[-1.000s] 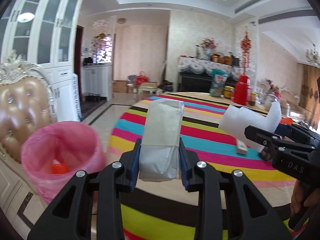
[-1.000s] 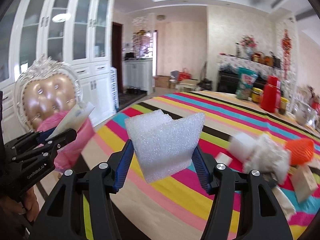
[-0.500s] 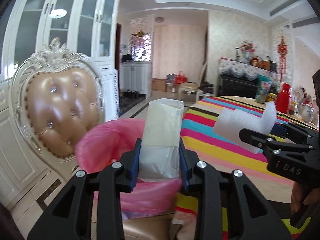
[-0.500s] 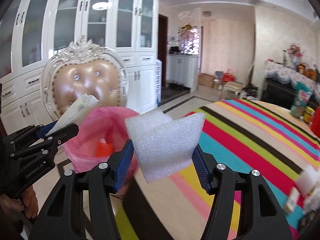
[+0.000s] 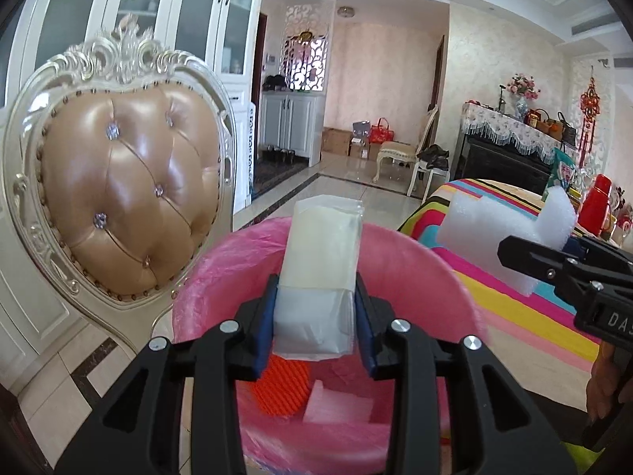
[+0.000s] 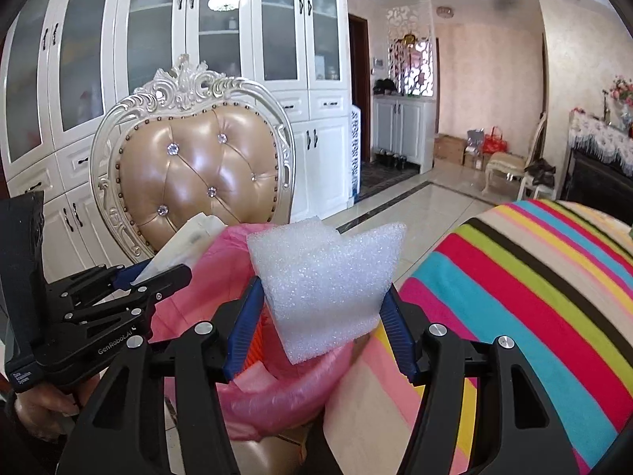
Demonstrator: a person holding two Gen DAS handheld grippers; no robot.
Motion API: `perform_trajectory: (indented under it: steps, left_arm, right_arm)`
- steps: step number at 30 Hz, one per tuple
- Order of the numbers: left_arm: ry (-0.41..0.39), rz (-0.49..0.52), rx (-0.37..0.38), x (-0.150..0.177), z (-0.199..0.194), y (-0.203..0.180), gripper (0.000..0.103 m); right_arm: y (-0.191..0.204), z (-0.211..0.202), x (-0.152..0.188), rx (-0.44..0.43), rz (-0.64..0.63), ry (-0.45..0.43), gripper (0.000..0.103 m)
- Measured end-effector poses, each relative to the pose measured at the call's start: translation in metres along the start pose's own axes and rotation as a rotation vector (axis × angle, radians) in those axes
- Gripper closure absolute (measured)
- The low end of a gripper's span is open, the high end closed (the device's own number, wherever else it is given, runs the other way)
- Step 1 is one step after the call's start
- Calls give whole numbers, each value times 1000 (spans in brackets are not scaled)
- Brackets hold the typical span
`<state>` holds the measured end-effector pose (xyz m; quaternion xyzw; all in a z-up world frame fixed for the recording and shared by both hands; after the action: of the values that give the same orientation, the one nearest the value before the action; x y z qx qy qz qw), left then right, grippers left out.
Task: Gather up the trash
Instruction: 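Open the left tool over the wastebasket while the right tool drops the foam block, then move both tools back over the table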
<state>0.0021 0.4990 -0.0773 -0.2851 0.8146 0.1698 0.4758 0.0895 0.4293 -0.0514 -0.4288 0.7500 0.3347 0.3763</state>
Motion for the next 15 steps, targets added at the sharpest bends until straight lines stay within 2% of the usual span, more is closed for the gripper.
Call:
perform_trajectory:
  steps: [3, 5, 6, 7, 8, 11, 14, 15]
  left_arm:
    - [24, -34, 8, 1, 13, 10, 60]
    - [31, -56, 12, 3, 18, 18, 47]
    - [26, -72, 0, 3, 19, 25, 39]
    - [22, -80, -8, 4, 18, 28, 37]
    - [20, -87, -16, 5, 16, 32, 36]
    - [11, -104, -44, 8, 7, 42, 31]
    - [-13, -103, -110, 12, -12, 48, 22]
    - [-21, -96, -135, 13, -19, 47, 17]
  right_arm:
    - [3, 15, -1, -34, 13, 20, 43]
    - [10, 25, -1, -47, -8, 32, 43]
    - [13, 28, -1, -49, -17, 34, 36]
    - [14, 30, -1, -55, -19, 32, 24]
    - [14, 30, -1, -59, -14, 24, 22]
    - [10, 25, 0, -57, -4, 13, 21]
    - [0, 7, 2, -45, -2, -6, 21]
    - [-6, -1, 3, -33, -1, -12, 21]
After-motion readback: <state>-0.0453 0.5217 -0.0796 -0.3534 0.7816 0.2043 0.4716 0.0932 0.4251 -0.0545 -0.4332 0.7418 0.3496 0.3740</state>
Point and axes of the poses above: each gripper's, at about its wrist camera, not at the fingertips, and z roughly the way its jaws point, y to its left, x to its underside, the point moved 9 cm from there along z, roughly the way its jaws point, and after that the axes turned 7 degrees about z, right-handed, at the moved point
